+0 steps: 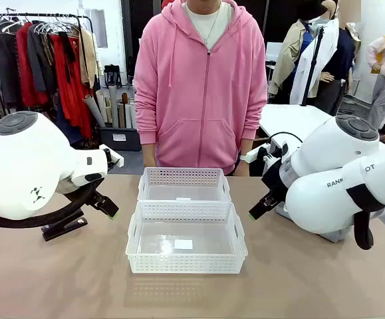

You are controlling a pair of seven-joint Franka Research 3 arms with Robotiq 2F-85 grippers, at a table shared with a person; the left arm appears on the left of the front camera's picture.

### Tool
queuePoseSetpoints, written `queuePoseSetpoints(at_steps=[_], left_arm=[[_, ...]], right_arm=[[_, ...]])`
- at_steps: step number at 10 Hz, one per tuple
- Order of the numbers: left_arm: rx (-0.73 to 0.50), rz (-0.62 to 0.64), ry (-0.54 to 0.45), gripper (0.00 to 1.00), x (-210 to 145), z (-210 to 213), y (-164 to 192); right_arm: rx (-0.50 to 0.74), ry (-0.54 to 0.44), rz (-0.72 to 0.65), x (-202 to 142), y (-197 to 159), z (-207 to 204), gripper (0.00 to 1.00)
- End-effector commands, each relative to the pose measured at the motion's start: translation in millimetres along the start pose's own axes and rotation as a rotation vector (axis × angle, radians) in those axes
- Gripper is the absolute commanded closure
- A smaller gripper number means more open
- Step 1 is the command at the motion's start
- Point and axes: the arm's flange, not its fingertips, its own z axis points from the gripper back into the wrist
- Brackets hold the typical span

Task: Distribute items into two baskets.
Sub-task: Pick up the Pencil pouch that the person points to.

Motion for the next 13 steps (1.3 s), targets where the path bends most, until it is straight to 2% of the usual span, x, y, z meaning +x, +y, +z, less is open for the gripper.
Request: queuePoseSetpoints(at_steps=[1,11,13], left_arm=[[0.0,0.0,0.0,0.0,0,0,0],[0.0,0.0,0.0,0.0,0,0,0],[0.029,0.001,-0.014,0.0,4,21,4]], right_arm=[[0.0,0.0,0.0,0,0,0,0.0],[0.0,0.0,0.0,0,0,0,0.0],[0.021,0.005,0.016,8,-7,20,0.0]])
